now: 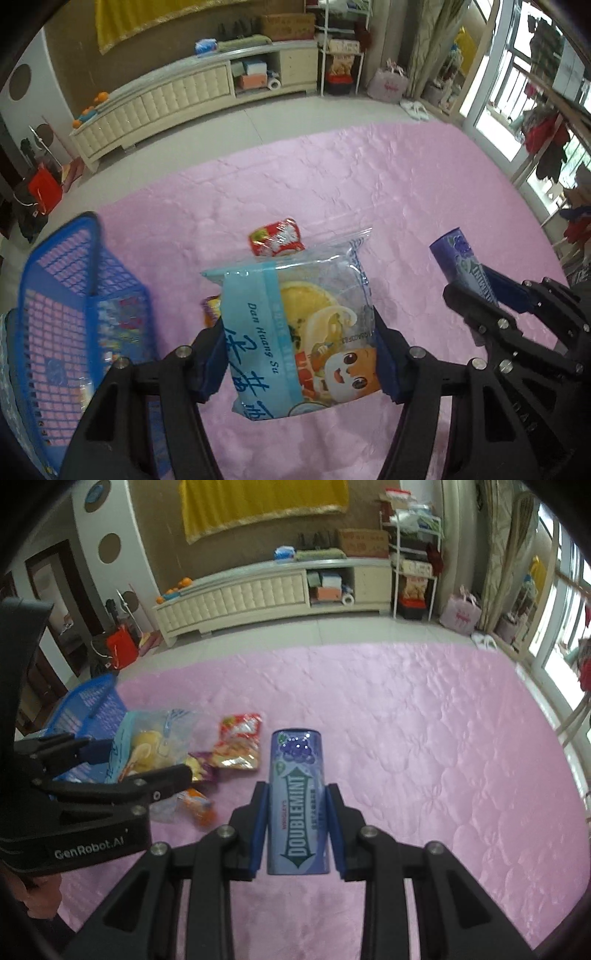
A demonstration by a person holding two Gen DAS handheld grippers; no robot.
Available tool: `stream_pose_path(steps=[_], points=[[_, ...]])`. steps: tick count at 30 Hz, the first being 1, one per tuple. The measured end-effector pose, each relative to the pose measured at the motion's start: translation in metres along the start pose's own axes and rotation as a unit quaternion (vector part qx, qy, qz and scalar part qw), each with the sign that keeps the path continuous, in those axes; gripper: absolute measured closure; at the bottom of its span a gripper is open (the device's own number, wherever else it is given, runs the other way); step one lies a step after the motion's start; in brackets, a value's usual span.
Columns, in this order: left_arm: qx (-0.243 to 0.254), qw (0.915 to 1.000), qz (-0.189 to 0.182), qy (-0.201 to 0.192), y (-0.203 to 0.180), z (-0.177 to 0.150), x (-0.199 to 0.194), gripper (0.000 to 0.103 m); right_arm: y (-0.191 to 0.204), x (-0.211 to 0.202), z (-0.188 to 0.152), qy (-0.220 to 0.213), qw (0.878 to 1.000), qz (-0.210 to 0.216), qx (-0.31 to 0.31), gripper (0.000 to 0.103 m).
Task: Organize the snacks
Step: 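Carry the pastry bag and gum box toward the blue basket with both grippers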
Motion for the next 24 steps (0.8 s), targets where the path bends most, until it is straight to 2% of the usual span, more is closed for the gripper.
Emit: stream_pose_path(steps=[6, 13, 24], points=[[-0.022, 0.9990, -0.004, -0.038, 0.036, -0.005, -0.043, 0.040, 0.026, -0.026, 0.019, -0.027, 1.000, 0.005, -0.013, 0.069], [-0.032, 0.9966, -0.005, -0.076, 0.084, -0.015, -0.093, 0.040, 0.078, -0.052, 0.036, -0.050, 0.997, 0.011, -0.051, 0.069], [-0.082, 0.9916, 0.016, -0.098, 0.163, -0.028, -0.141, 0.039, 0.142, -0.068, 0.056, -0.074, 0.992, 0.044, -0.089, 0.069]])
Point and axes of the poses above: each gripper's, at about its wrist camera, not at the fingertips, and x roughly the way its jaws point, y to its left, z to its top, the point moved 2 cm from there along x, roughly the way its jaws point, and after that the axes turned 13 degrees about -x, right-handed, at the moved point
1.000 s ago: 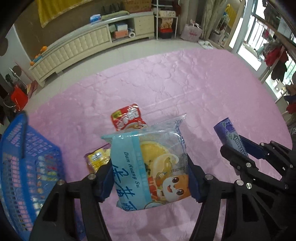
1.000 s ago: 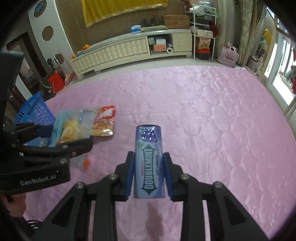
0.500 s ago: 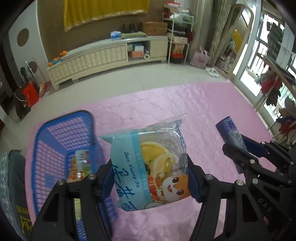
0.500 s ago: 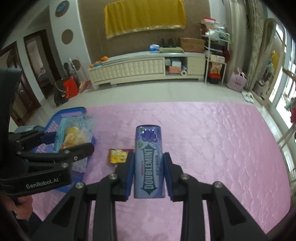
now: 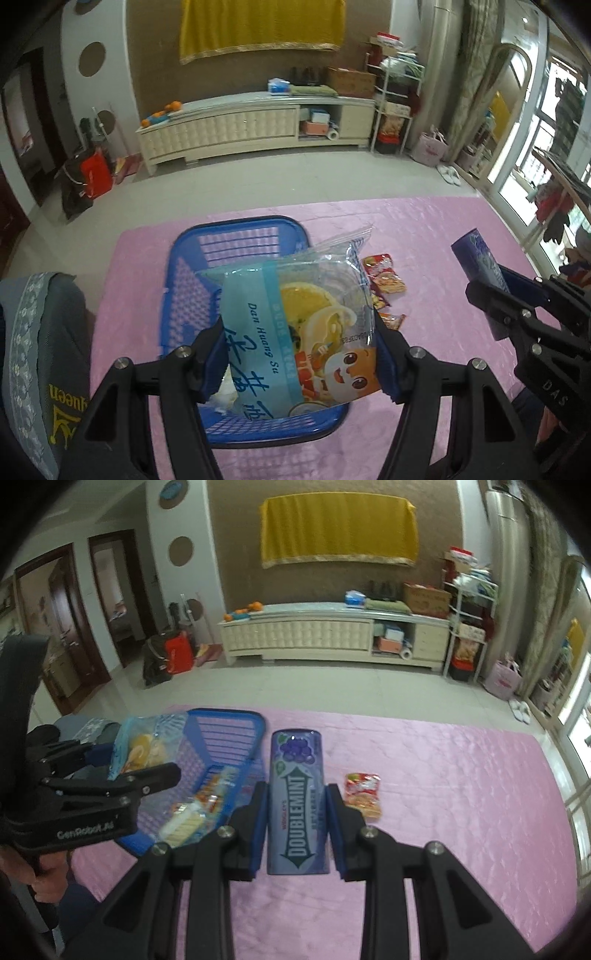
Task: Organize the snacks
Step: 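Carry the pastry bag and gum box toward the blue basket with both grippers, then lower the pastry bag into the basket and open the left gripper while the right lowers the gum box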
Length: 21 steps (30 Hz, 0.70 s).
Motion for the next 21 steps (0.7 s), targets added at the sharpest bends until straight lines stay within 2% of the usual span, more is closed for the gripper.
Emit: stream_pose_path(steps=[5, 9, 16, 21], points=[[-0.003, 0.9999, 0.007, -0.015, 0.023, 0.003, -0.016, 0.039, 0.022, 0.007, 0.013, -0.007, 1.000, 0.028, -0.003, 0.069], [-0.008, 0.9998, 0.012, -0.012, 0.034, 0.006, -0.011, 0.039, 0.038, 0.022, 0.019, -0.002, 0.999, 0.047, -0.003, 0.069], [-0.013, 0.9996, 0.007, 0.023, 0.060, -0.003, 0.019, 0.039, 0.061, 0.055, 0.016, 0.022, 0.998, 0.051, -0.013, 0.069], [-0.009, 0.9984, -0.001, 0.057, 0.058, -0.014, 0.049, 0.038, 0.063, 0.071, 0.008, 0.032, 0.998, 0.062, -0.003, 0.069]])
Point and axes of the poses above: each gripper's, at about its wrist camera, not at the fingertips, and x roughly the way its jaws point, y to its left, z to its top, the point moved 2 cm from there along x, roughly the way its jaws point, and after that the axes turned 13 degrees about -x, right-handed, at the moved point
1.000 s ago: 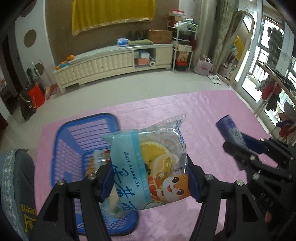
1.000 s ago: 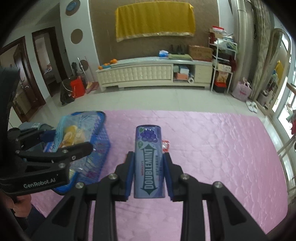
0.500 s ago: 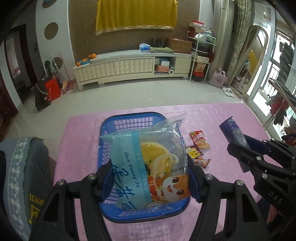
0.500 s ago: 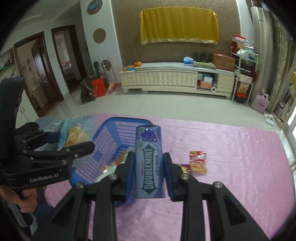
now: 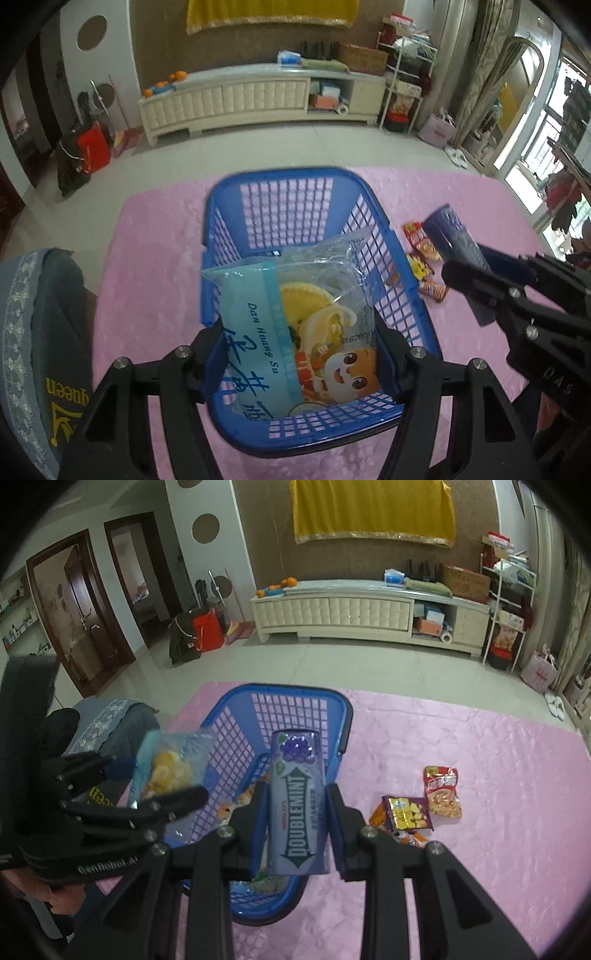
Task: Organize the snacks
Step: 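Lower the pastry bag into the basket and open the left gripper while the right lowers the gum box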
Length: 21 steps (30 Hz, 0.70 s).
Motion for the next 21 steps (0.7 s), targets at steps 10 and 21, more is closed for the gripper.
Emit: stream_pose_path(steps=[10, 21], points=[[-0.019, 0.9997, -0.002, 0.014, 0.005, -0.003, 0.017, 0.035, -0.001, -0.003, -0.003, -0.004, 1.000, -0.003, 0.011, 0.069], [-0.013, 0.9991, 0.015, -0.037, 0.021, 0.004, -0.018, 0.035, 0.011, -0.011, 0.006, -0.015, 1.000, 0.001, 0.007, 0.069]])
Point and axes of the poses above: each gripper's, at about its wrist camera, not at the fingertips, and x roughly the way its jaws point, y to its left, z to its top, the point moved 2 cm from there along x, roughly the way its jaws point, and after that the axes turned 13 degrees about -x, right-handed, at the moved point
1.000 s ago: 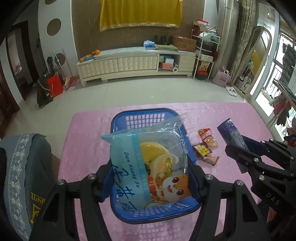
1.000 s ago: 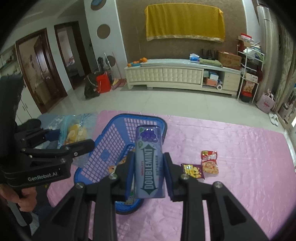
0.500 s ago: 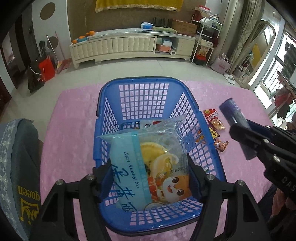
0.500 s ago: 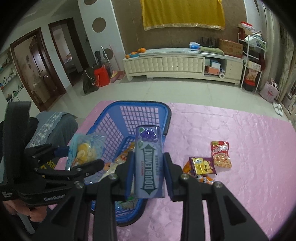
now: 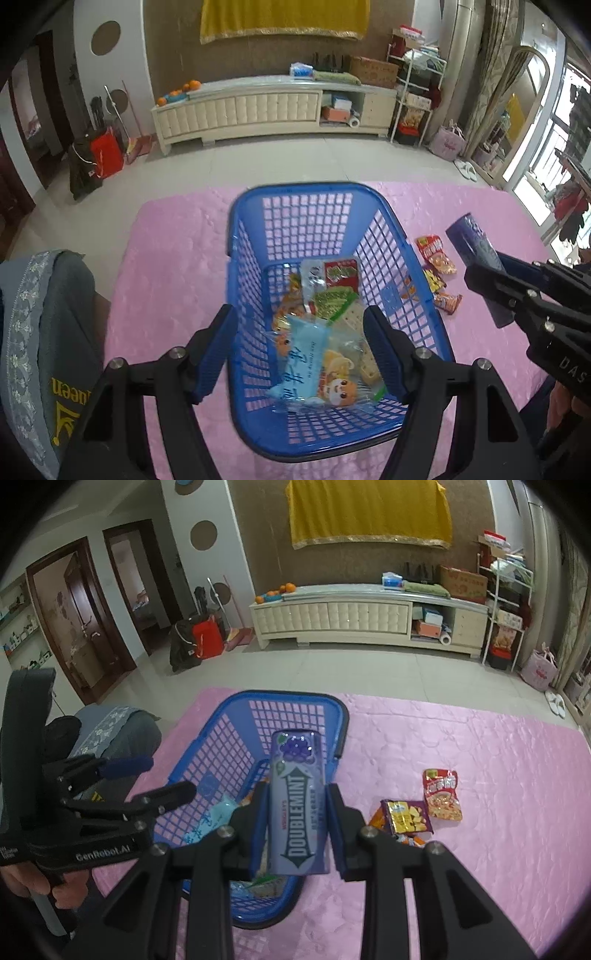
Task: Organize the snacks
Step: 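Lower the pastry bag into the basket and open the left gripper while the right lowers the gum box, then open the right gripper to drop the Doublemint box into the basket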
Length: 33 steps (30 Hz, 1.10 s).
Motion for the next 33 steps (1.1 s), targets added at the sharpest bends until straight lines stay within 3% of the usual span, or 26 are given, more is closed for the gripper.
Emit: stream_pose_path(steps=[17, 33], points=[[-0.032, 0.9993, 0.021, -0.007, 0.047, 0.001, -0.006, 0.035, 0.034, 0.038, 0.001, 0.028, 0.999, 0.034, -0.022, 0.069], [-0.035, 0.9990, 0.028, 0.002, 0.048, -0.005, -0.006, 0.035, 0.040, 0.050, -0.006, 0.052, 0.998, 0.024, -0.033, 0.068]])
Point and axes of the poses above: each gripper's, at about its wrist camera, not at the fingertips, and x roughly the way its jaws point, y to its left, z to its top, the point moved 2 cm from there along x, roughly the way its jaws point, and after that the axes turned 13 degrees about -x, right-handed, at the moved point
